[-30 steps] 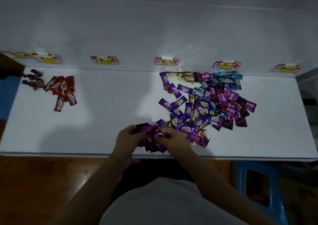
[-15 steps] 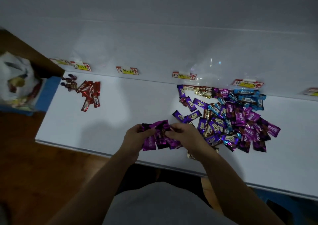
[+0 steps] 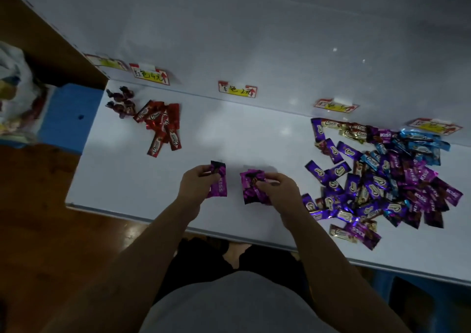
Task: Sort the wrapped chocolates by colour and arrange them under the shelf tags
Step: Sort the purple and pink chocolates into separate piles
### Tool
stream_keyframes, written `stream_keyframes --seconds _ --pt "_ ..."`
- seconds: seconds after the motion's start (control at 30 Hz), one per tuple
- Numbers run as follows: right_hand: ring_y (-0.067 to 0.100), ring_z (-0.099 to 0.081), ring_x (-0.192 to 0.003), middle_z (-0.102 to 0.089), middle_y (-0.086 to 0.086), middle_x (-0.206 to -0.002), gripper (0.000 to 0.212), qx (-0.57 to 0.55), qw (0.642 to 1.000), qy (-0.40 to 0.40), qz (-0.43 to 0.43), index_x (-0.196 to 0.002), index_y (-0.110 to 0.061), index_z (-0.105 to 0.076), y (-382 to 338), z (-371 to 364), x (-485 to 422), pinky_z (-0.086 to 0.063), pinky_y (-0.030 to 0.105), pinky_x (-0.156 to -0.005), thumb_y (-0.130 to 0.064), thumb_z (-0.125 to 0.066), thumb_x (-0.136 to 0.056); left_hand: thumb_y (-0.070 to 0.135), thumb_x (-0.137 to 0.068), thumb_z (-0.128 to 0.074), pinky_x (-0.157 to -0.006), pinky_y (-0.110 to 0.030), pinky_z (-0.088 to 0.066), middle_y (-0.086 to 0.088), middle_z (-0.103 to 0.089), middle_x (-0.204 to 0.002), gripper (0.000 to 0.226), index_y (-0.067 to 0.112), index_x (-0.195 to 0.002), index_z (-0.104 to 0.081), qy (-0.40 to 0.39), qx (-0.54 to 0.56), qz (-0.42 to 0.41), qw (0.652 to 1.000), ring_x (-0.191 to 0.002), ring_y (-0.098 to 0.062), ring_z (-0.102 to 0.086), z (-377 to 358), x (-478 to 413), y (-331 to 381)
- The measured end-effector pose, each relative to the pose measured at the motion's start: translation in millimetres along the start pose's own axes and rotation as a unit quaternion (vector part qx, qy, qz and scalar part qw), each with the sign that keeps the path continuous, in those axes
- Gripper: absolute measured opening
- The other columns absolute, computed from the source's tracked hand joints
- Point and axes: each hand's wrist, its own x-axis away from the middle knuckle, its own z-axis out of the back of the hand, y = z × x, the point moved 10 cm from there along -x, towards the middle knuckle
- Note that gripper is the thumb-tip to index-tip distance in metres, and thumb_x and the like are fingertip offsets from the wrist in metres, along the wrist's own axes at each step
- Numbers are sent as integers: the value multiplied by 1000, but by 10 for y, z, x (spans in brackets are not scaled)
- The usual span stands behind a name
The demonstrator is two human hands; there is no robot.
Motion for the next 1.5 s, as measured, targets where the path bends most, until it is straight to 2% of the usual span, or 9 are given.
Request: stream_keyframes --seconds 0.17,0.33,0.5,0.63,0.77,0.87,1.03,1.33,1.5 --pt "16 -65 -80 -66 4 -91 18 -63 996 62 -29 -94 -15 -59 -129 -489 -183 -56 33 -70 -17 -73 -82 -1 -83 -62 -77 -39 -59 -9 -71 -99 29 7 -111 -65 -3 -25 -34 999 -89 -26 -69 294 -338 284" --pt "12 -62 -75 -66 -1 -82 9 -71 991 109 -9 -86 -14 -62 -398 -705 -406 -49 20 -62 -16 -70 -83 5 -82 -56 -69 -31 -51 -2 -69 -82 18 14 -88 -71 -36 -139 -171 975 -76 -11 -63 187 -489 731" --pt "15 -65 -91 -68 -4 -92 9 -98 986 135 -8 -95 -19 -65 -422 -759 -523 -54 28 -81 -15 -64 -87 7 -90 -59 -77 -8 -46 6 -67 -104 31 16 -119 -63 -86 -167 -212 959 -91 0 -60 23 -546 847" --pt "10 -63 -96 -70 -8 -101 24 -48 993 96 52 -111 -21 -67 -665 -834 -519 -51 25 -86 -14 -54 -92 18 -92 -53 -105 -43 -40 -7 -54 -135 45 20 -137 -49 -50 -418 -313 851 -129 -27 -44 -134 -580 943" --pt "13 -58 -92 -66 -7 -105 27 146 982 51 110 -116 -21 -63 -924 -914 -372 -41 25 -77 -14 -49 -93 25 -92 -51 -116 -47 -15 -4 -22 -158 63 23 -150 -26 -47 -551 -288 782 -148 -24 -6 -155 -508 851" --pt "20 -57 -108 -62 1 -118 33 264 950 81 148 -126 -19 -58 -1007 -792 -181 -44 29 -86 -20 -55 -92 28 -92 -51 -112 -41 -22 -3 -41 -148 48 25 -140 -43 -22 -544 -317 777 -141 -23 -23 -95 -338 1015" --pt "25 -33 -140 -40 9 -150 52 362 910 149 139 -142 -25 -45 -988 -273 199 -27 43 -114 -35 -57 -92 36 -93 -49 -100 -34 -28 2 -59 -125 34 25 -124 -58 9 -574 -438 692 -120 -19 -44 -417 311 1446" --pt "27 -47 -123 -53 6 -135 46 354 899 250 66 -133 -22 -53 -515 983 1004 -41 45 -102 -33 -62 -89 44 -94 -46 -94 -37 -29 5 -61 -121 38 26 -124 -57 -130 -584 -501 625 -114 -20 -49 -1461 1131 1290" --pt "27 -57 -105 -62 4 -113 28 329 908 261 0 -114 -23 -62 182 1408 1286 -48 39 -87 -31 -61 -87 42 -93 -49 -91 -37 -34 4 -64 -114 33 25 -119 -58 -186 -587 -487 620 -108 -20 -54 -1906 1411 851"
